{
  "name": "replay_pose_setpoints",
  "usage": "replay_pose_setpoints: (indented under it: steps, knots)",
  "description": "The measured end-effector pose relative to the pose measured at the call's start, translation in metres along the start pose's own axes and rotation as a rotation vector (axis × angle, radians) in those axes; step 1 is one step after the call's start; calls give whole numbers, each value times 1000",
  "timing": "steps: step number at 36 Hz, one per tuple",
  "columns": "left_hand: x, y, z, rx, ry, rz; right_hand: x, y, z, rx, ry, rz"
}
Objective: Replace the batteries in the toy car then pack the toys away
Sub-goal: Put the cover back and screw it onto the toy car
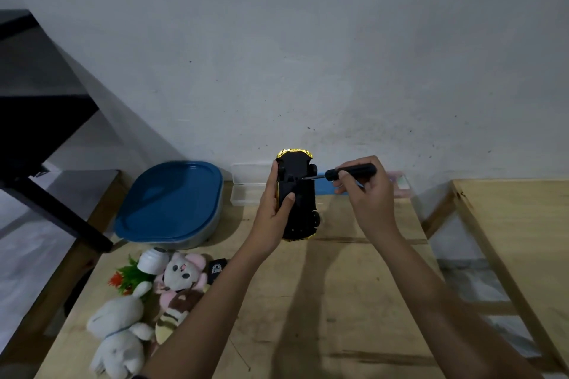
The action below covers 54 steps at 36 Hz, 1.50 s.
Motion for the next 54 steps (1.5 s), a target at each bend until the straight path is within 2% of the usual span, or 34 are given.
replay_pose_setpoints:
  steps: [11,19,29,33,37,46,50,54]
  knots:
    - [-3,3,7,25,-4,3,-3,-4,5,-30,28,20]
    - [3,-6,8,-27,13,-158,-3,-12,8,-57,39,37]
    - [-1,-15,7,-53,39,-240,15,5,5,162,-168,379]
    - [-7,-15,7,-22,82,-271,24,4,7,121,-124,389]
    - [-11,-16,6,-19,104,-309,41,12,12,149,-239,486]
    - [-21,-21,11,-62,108,-398,50,20,11,171,-177,497]
    - [-24,-22,13,-58,117,-404,49,18,9,152,-78,455]
    - [-29,-24,14,-69,128,-399,51,20,10,147,-95,491]
Point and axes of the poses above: each hand's wrist, its own z-axis away from the middle knuckle, its own y-axis out of the palm, x = y × z, the point moved 9 cm from there along -z, towards the middle knuckle, and after that the axes turned 8 degrees about z, right-handed, at the moved point
